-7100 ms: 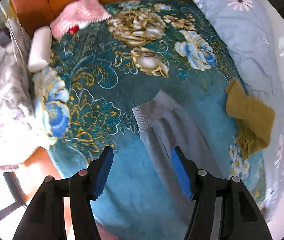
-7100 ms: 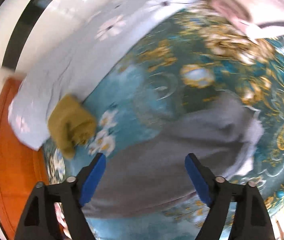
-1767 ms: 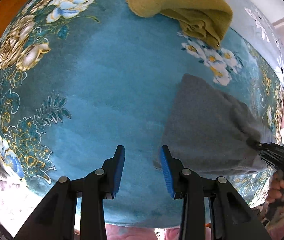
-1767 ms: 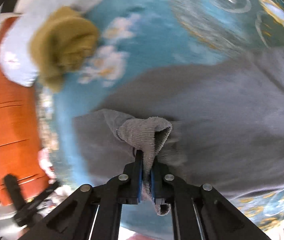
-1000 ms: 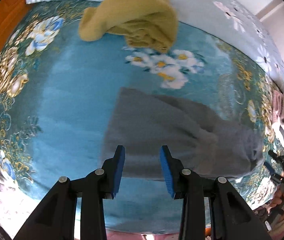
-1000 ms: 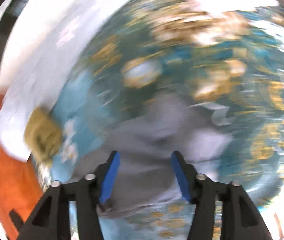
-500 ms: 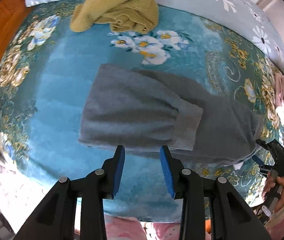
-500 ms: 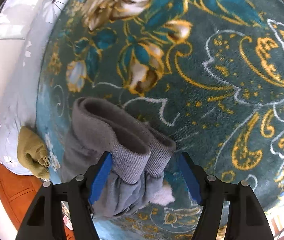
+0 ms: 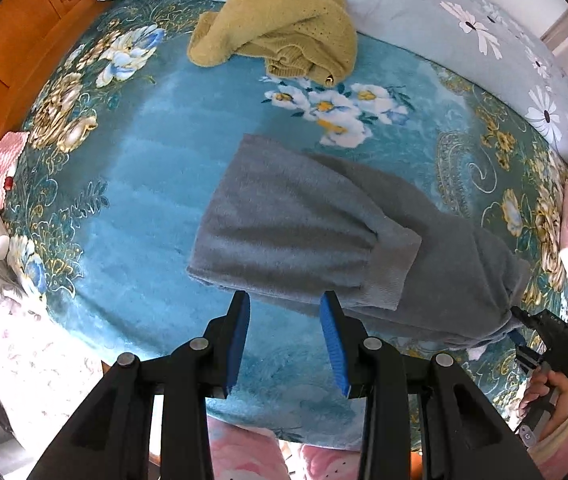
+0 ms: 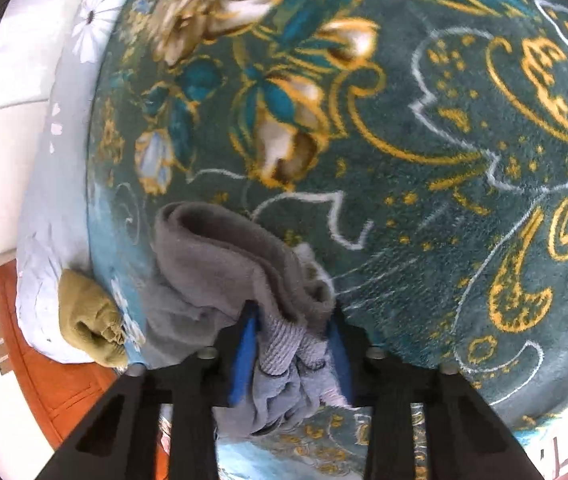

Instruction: Fold clothes

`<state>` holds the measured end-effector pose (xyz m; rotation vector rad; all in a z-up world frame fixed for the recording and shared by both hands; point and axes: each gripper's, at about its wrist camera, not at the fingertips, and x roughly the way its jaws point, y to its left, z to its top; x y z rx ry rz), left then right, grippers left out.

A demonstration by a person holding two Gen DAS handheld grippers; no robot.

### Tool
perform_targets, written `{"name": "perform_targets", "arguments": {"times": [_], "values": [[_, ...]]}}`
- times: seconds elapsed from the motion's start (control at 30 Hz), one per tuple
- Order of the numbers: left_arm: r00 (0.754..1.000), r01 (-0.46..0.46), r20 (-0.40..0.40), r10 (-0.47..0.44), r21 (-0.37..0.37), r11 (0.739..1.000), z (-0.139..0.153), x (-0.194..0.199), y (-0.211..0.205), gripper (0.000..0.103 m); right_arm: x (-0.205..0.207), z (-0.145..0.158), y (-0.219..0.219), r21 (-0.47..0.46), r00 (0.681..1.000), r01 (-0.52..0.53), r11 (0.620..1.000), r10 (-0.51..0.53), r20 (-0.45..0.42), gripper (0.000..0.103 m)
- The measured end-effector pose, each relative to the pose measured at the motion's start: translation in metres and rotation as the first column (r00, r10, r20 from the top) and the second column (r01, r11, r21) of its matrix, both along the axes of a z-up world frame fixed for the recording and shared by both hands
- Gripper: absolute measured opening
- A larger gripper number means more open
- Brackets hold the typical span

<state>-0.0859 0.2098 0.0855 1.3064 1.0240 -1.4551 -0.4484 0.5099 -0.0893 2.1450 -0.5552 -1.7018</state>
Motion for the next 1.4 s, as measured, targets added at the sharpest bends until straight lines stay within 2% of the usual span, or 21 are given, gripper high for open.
{"name": "perform_targets", "arguments": {"times": [0.2,0.33,0.43,0.6,0.67,0.73,0.83,0.9,1.03,1.13,1.2,1.27,1.4], "values": [[1.0,-0.011,-0.023,0.011,-0.013,1.0,0.005,0.005,-0.005,0.037,0.006,0.046,-0.027,-0.071,0.989,-0.103,0.992,0.094,-0.118,0.025],[0.998,-0.023,-0.053,0.023,-0.014,1.0,0.006,0.015,-0.012,0.037,0.018,0.101,-0.068,-0.099,0.945,-0.249,0.963,0.219,-0.244,0.025],[0.996,-0.038,-0.076,0.037,-0.012,0.999,0.005,0.028,-0.02,0.037,0.043,0.14,-0.116,-0.123,0.886,-0.373,0.919,0.314,-0.34,0.025],[0.991,-0.083,-0.109,0.082,-0.004,0.997,0.0,0.06,-0.038,0.037,0.102,0.194,-0.181,-0.12,0.76,-0.566,0.816,0.459,-0.46,0.025],[0.989,-0.091,-0.118,0.09,0.003,0.996,-0.004,0.077,-0.047,0.037,0.132,0.208,-0.212,-0.112,0.704,-0.637,0.762,0.518,-0.486,0.025],[0.986,-0.103,-0.13,0.104,0.012,0.995,-0.009,0.094,-0.055,0.037,0.158,0.212,-0.237,-0.103,0.663,-0.689,0.718,0.565,-0.491,0.025],[0.978,-0.137,-0.151,0.141,0.036,0.99,-0.02,0.123,-0.069,0.037,0.206,0.208,-0.28,-0.058,0.589,-0.76,0.647,0.648,-0.484,0.025],[0.974,-0.157,-0.159,0.163,0.054,0.986,-0.028,0.141,-0.076,0.037,0.238,0.195,-0.308,-0.021,0.542,-0.798,0.602,0.702,-0.462,0.025],[0.965,-0.193,-0.165,0.205,0.089,0.977,-0.043,0.175,-0.087,0.037,0.293,0.151,-0.354,0.06,0.46,-0.852,0.519,0.8,-0.386,0.025],[0.957,-0.225,-0.161,0.242,0.118,0.967,-0.054,0.201,-0.094,0.037,0.325,0.11,-0.376,0.151,0.376,-0.886,0.439,0.869,-0.321,0.025],[0.953,-0.24,-0.158,0.259,0.132,0.962,-0.06,0.213,-0.097,0.037,0.339,0.09,-0.385,0.207,0.335,-0.894,0.397,0.9,-0.279,0.025],[0.948,-0.256,-0.156,0.278,0.149,0.955,-0.066,0.226,-0.101,0.037,0.349,0.077,-0.39,0.251,0.315,-0.893,0.374,0.916,-0.247,0.026],[0.94,-0.275,-0.158,0.304,0.181,0.944,-0.079,0.237,-0.112,0.037,0.355,0.075,-0.395,0.267,0.303,-0.894,0.359,0.925,-0.227,0.036]]}}
